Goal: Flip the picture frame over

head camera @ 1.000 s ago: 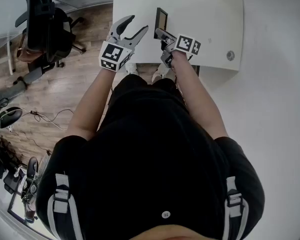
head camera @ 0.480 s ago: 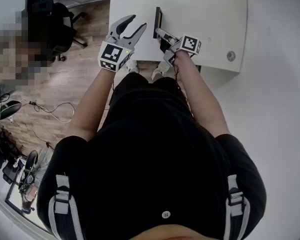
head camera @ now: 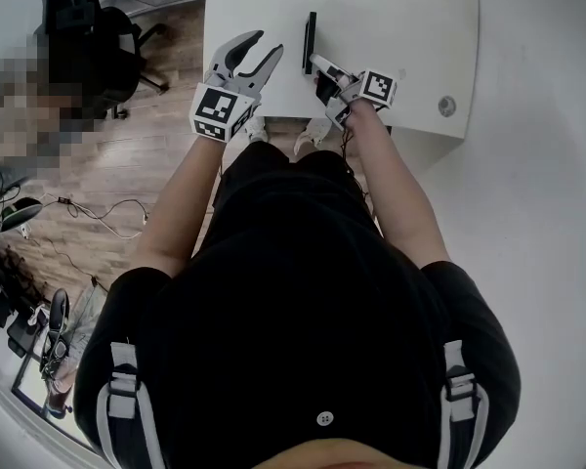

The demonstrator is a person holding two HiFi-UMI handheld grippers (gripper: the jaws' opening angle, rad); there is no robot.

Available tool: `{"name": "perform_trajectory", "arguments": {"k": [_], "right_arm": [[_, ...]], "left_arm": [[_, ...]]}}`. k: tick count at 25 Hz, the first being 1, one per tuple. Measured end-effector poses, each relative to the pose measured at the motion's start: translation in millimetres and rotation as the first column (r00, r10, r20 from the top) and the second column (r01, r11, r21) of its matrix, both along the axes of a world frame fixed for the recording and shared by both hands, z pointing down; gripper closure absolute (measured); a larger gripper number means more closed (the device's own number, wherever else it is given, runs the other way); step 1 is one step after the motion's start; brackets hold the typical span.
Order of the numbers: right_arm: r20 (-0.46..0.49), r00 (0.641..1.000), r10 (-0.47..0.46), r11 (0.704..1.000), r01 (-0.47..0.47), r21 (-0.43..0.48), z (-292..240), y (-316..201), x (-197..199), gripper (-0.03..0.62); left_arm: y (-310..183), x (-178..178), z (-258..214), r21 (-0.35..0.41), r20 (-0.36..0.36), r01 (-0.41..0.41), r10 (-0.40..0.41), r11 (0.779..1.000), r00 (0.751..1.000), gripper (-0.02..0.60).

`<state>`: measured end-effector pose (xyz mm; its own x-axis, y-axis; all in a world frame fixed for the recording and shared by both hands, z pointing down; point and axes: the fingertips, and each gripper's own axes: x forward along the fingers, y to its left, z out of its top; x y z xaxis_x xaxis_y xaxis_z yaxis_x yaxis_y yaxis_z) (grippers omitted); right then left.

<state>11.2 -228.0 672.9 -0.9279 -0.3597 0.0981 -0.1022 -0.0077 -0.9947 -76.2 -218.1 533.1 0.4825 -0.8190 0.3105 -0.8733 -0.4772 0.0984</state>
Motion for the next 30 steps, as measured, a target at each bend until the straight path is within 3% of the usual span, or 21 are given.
{"name": "perform_trajectory", "arguments": {"k": [6, 11, 20, 24, 27, 30], "right_arm": [[-0.012, 1.0, 0.021, 1.0, -0.02, 0.01, 1.7, -5.0, 19.2, 0.536], [-0.076, 0.997, 0.016, 0.999, -0.012, 0.047, 2.1, -10.0, 37.6, 0.506], [-0.288, 0.958, 0.002, 0.991, 0.036, 0.128, 15.9, -19.6, 62.7, 0.477], [-0.334, 0.942, 0.007, 0.989, 0.042, 0.14, 21.8, -20.7, 66.8, 0.476], [-0.421, 0.907, 0.001, 0.987, 0.066, 0.146, 28.6, -21.6, 68.6, 0.422], [-0.551, 0.834, -0.029, 0.982, 0.127, 0.14, 40.0, -18.5, 72.0, 0.354]], "left_arm": [[-1.3, 10.2, 3.3, -0.004, 0.002, -0.008, 0.008, 1.0, 1.0, 0.416], [-3.2, 19.1, 3.2, 0.001, -0.002, -0.012, 0.012, 1.0, 1.0, 0.416], [-9.3, 23.9, 1.6, 0.001, 0.002, -0.026, 0.026, 1.0, 1.0, 0.416], [-10.4, 23.8, 3.0, 0.002, 0.003, -0.033, 0.033, 0.999, 0.999, 0.416], [-12.0, 22.8, 3.1, -0.004, 0.006, -0.04, 0.04, 0.999, 0.999, 0.416], [-15.6, 22.2, 0.2, 0.01, -0.003, -0.042, 0.042, 0.999, 0.999, 0.416]]}}
